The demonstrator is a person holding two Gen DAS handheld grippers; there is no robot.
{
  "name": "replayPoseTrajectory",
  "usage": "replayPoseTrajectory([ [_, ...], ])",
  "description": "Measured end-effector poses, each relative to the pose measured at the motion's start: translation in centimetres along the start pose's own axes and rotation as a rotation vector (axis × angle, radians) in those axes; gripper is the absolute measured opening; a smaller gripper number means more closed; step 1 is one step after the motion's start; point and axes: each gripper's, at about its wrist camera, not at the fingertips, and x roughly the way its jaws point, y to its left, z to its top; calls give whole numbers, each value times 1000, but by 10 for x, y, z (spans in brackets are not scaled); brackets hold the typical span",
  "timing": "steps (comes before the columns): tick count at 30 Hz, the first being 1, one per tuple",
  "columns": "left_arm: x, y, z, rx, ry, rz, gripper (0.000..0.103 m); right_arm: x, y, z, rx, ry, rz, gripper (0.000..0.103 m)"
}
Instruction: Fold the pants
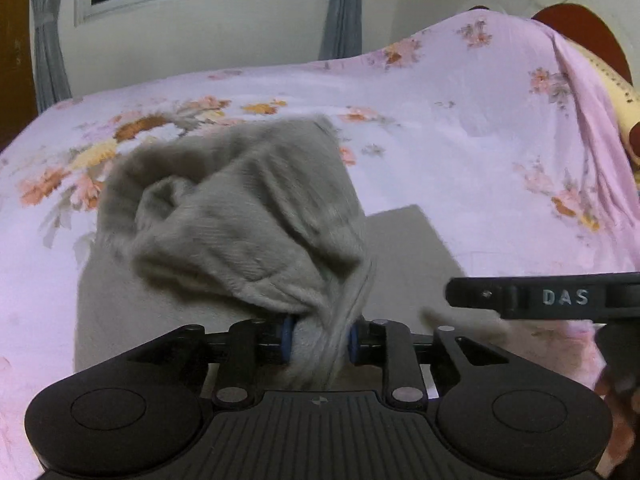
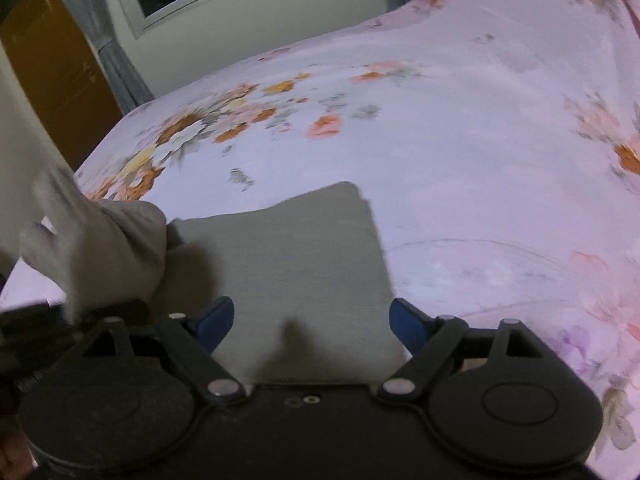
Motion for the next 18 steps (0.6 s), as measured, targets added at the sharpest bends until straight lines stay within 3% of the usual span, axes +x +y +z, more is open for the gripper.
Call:
replayPoseTrajectory([
  [4,-17,-9,0,37,-7,-37,33,-5,-5,0,34,-2,51,88],
  [9,-43,6,-2,-42,-37,-33,33,-8,4,0,25,1,113,92],
  [18,-36,81,-35,-242,0,86,33,21,21,-4,75,86,156,92],
])
